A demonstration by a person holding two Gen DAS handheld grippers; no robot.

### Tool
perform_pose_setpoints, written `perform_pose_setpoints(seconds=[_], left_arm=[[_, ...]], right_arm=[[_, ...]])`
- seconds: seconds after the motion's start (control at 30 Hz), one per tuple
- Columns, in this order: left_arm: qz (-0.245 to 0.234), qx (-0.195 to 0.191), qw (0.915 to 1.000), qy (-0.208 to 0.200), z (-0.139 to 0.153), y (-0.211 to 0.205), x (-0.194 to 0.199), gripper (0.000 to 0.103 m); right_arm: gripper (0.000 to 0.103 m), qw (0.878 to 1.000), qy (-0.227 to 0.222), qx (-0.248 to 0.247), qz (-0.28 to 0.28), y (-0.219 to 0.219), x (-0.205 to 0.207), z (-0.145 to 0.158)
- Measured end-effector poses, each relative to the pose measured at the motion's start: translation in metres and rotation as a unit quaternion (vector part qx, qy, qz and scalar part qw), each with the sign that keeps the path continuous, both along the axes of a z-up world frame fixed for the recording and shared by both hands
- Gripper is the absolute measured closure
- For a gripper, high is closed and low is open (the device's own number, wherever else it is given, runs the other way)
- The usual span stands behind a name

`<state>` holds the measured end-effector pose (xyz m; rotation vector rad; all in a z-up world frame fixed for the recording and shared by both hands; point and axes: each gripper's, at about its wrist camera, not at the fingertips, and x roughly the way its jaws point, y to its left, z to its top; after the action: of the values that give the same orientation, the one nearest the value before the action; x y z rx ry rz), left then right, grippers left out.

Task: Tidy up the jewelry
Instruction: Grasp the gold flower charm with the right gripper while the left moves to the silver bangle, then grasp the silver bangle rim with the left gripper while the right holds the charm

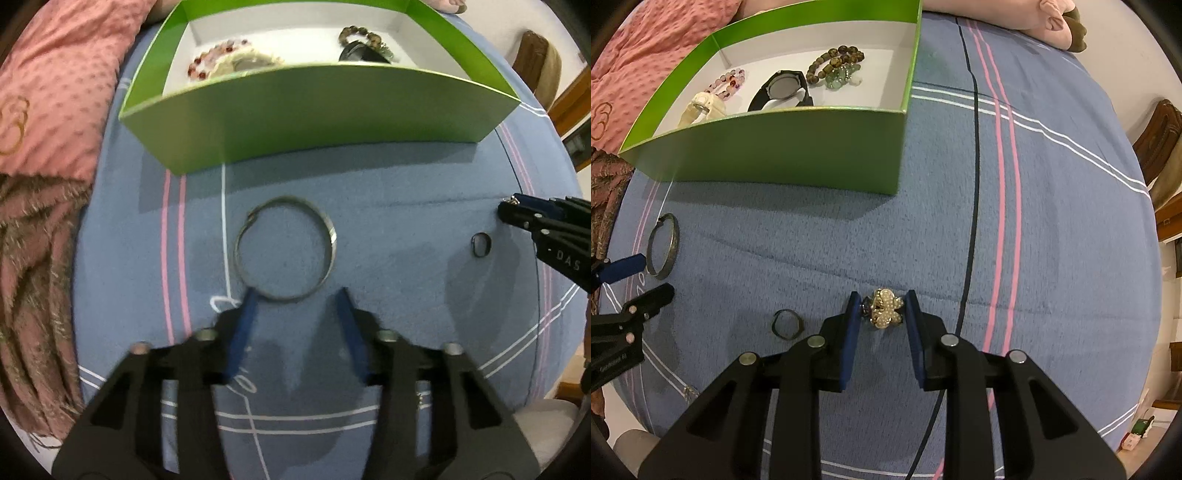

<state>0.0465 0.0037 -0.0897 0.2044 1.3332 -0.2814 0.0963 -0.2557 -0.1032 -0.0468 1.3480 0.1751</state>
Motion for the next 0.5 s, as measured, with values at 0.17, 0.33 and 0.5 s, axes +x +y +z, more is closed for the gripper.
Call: perform_pose_setpoints(seconds=[0.17, 0.33, 0.5], left_arm=[[0.011, -0.015, 0.9998, 0.003, 0.001, 0.008, 0.000, 0.089], [0.008, -0.035, 0.9993, 0.002, 0.004, 0.012, -0.003, 0.089], [0.010, -0.043, 0.9989, -0.015, 0.014, 0.019, -0.001, 0.088]], right_arm=[[0.077, 1.000, -0.001, -0.001, 0.000, 0.001, -0.003, 0.000], [0.077, 1.000, -0.001, -0.001, 0.000, 0.001, -0.004, 0.000], [0.077, 1.000, -0.001, -0.001, 0.000, 0.001, -0.003, 0.000]])
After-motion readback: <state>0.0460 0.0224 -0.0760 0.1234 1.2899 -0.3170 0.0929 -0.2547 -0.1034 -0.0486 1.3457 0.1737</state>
